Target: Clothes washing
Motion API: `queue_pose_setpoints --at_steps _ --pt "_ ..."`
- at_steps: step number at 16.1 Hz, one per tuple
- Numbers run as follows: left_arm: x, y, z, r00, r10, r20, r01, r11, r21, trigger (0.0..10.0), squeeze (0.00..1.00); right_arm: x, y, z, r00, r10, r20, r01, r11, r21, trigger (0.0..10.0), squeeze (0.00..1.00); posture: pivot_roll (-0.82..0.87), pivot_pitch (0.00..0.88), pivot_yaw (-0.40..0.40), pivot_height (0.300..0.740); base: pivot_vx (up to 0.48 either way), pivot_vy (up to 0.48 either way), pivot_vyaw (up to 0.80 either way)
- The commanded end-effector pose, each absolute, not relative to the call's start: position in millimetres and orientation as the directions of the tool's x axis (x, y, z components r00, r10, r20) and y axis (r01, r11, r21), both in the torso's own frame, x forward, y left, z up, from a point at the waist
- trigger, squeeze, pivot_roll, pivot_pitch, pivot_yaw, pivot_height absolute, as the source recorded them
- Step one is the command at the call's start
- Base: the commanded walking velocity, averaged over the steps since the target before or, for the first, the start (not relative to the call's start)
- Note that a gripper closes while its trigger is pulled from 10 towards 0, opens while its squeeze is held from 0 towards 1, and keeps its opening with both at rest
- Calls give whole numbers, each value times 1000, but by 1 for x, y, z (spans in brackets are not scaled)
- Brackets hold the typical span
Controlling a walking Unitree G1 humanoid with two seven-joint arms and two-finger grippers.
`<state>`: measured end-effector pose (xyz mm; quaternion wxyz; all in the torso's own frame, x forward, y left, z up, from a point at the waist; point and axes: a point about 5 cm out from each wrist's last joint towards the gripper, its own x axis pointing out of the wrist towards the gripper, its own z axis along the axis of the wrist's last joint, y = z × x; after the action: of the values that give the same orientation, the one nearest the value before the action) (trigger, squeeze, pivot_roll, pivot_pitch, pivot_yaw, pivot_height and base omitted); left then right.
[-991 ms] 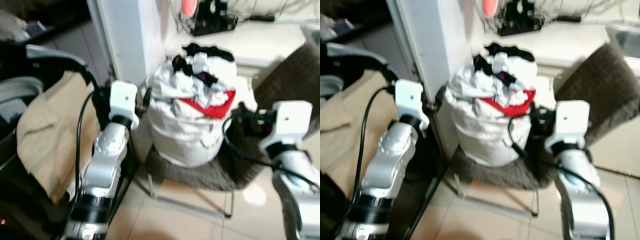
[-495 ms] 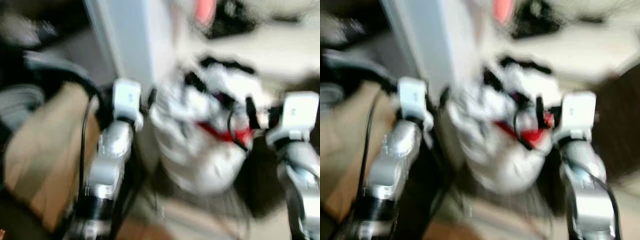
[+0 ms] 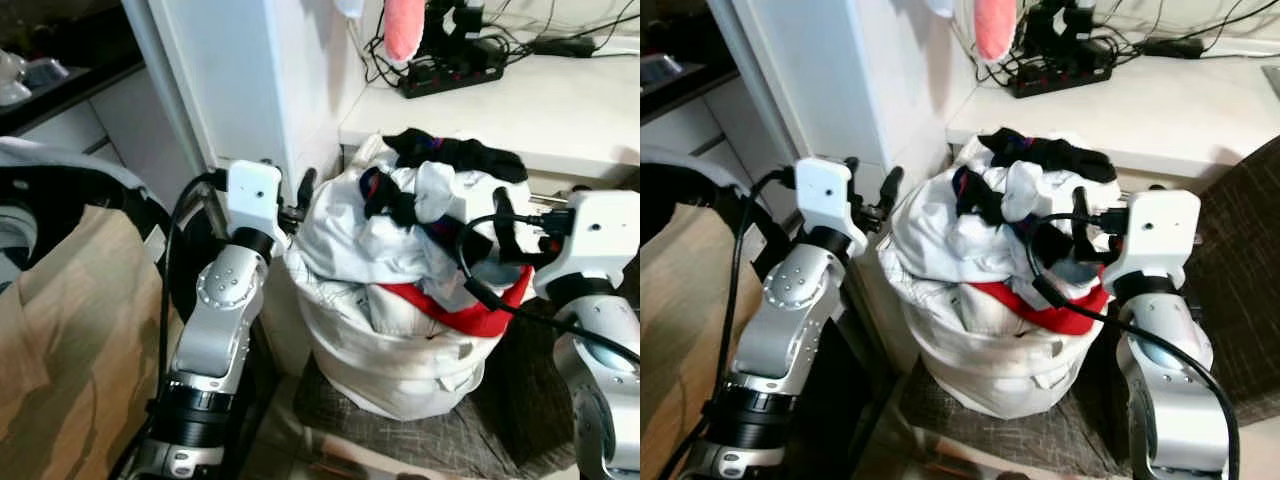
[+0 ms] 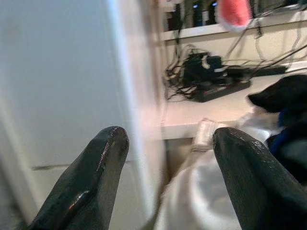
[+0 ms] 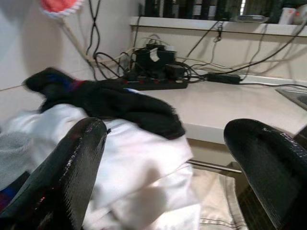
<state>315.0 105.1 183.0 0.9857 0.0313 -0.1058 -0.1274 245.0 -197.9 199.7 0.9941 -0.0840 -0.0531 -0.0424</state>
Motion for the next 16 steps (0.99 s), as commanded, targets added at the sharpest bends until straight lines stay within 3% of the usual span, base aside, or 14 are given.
queue_pose_setpoints --at_steps 1,8,16 --pt "315 118 184 953 -231 196 213 971 109 10000 0 244 -191 199 995 -30 92 45 986 -160 10000 0 -166 0 76 740 0 0 0" --pt "310 123 180 953 -249 171 227 964 139 10000 0 240 -190 192 999 -7 38 13 989 -144 10000 0 -153 0 72 740 0 0 0" --pt "294 128 173 951 -266 159 241 957 159 10000 0 236 -186 190 1000 11 25 -7 992 -127 10000 0 -146 0 69 740 0 376 0"
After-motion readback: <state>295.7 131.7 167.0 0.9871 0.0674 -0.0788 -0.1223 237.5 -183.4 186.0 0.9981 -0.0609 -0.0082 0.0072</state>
